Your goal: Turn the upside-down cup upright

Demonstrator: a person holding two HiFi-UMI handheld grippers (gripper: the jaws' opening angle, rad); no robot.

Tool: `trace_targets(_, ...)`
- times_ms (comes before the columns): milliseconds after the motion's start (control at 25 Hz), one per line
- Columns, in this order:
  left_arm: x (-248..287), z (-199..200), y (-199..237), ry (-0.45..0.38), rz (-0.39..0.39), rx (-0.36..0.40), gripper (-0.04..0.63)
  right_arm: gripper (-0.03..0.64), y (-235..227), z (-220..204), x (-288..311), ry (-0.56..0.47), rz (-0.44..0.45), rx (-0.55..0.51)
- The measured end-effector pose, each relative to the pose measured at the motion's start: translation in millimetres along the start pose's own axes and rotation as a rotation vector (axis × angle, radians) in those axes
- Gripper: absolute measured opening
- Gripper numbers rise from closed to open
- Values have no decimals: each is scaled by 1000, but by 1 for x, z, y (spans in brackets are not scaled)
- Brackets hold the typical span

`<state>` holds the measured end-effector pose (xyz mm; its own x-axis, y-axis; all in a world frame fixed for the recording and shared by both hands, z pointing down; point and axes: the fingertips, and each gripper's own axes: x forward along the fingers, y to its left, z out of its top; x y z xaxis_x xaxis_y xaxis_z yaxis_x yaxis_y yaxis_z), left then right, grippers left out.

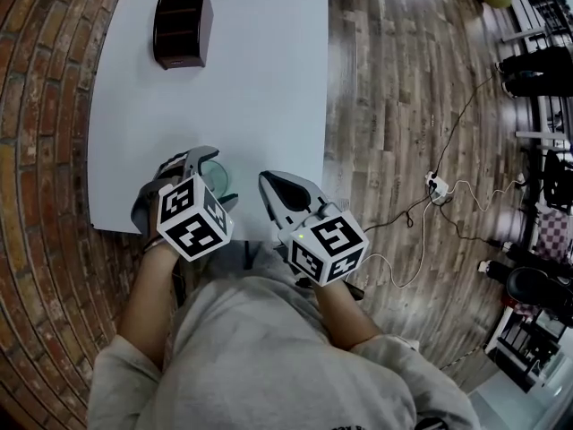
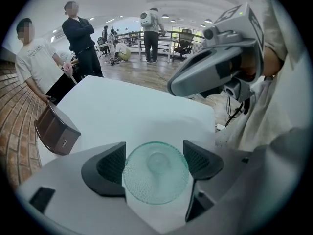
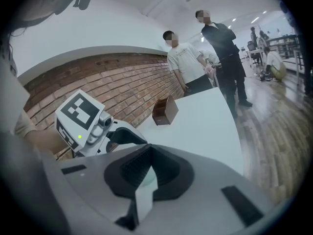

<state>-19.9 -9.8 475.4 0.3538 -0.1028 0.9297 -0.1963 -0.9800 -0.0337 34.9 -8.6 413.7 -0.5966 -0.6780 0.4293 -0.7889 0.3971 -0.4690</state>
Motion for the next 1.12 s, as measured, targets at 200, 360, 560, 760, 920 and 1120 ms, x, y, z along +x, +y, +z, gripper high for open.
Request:
trace_targets(200, 2, 2, -2, 6, -2, 21, 371, 6, 0, -2, -4, -2, -3, 4)
trace_targets(360, 3, 3, -6, 11, 0, 52, 374, 6, 0, -2, -8, -6, -6, 6)
trace_targets(560, 3, 2, -8, 23, 10, 67, 374, 6, 0, -2, -9, -10, -4, 10)
trace_targets(760, 2, 0, -8, 33, 18, 70, 374, 6, 1, -1, -11, -11, -3, 16)
trace_targets(920, 4, -1, -9, 34, 23, 74, 374, 6, 0, -3, -11, -12, -3, 19)
trace_targets(1120, 3, 0, -8, 27, 33, 68, 374, 6, 1, -4, -12, -12, -4, 21)
